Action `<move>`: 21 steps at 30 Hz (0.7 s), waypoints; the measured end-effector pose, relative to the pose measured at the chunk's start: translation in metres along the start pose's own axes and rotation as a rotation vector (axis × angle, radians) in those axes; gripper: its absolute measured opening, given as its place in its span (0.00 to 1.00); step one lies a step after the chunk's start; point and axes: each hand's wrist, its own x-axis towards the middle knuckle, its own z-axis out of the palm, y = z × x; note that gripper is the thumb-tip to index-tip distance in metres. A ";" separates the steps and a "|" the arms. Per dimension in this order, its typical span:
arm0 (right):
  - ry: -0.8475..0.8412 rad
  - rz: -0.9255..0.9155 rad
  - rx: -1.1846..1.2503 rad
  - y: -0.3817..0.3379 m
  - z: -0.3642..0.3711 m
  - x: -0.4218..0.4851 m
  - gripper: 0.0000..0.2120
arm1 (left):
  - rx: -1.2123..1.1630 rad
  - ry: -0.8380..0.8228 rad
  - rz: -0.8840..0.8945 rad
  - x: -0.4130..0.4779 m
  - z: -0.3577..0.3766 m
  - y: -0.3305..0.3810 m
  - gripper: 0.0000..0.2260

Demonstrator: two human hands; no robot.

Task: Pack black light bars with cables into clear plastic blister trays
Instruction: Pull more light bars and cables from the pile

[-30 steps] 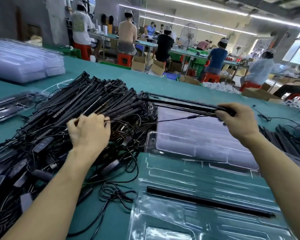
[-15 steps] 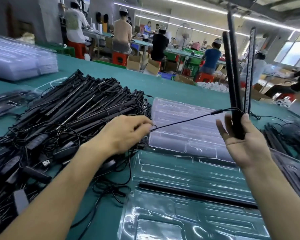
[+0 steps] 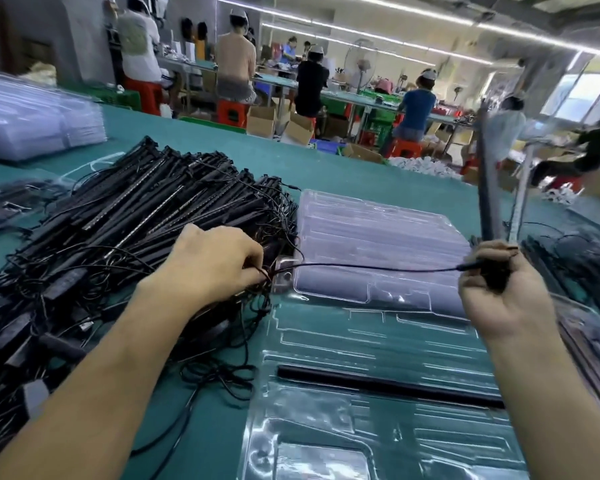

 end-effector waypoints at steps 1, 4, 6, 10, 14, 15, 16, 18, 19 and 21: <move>-0.025 0.050 -0.073 0.006 0.002 -0.002 0.10 | 0.014 -0.028 0.015 0.000 0.002 -0.001 0.07; -0.070 0.128 -0.173 0.024 0.013 -0.008 0.13 | -0.065 -0.091 0.067 -0.001 0.008 -0.005 0.08; -0.108 0.151 -0.202 0.035 0.022 -0.011 0.08 | -0.181 -0.139 0.080 -0.001 0.012 -0.003 0.13; -0.158 0.146 -0.044 0.053 0.039 -0.016 0.07 | -0.134 -0.059 0.075 0.000 0.021 0.001 0.12; -0.162 0.086 0.016 0.061 0.057 -0.019 0.11 | -0.218 -0.052 0.037 -0.001 0.023 -0.006 0.11; -0.174 0.096 -0.004 0.063 0.059 -0.018 0.11 | -0.185 -0.093 0.043 -0.001 0.024 -0.005 0.11; -0.193 0.121 -0.052 0.067 0.061 -0.017 0.11 | -0.140 -0.137 0.042 -0.001 0.025 -0.002 0.12; -0.232 0.187 -0.202 0.076 0.065 -0.015 0.09 | -0.084 -0.172 0.047 -0.001 0.030 0.002 0.10; -0.246 0.223 -0.273 0.081 0.067 -0.014 0.10 | -0.084 -0.169 0.047 -0.001 0.030 0.003 0.08; -0.246 0.262 -0.408 0.090 0.071 -0.011 0.13 | -0.132 -0.166 0.041 -0.002 0.027 0.002 0.07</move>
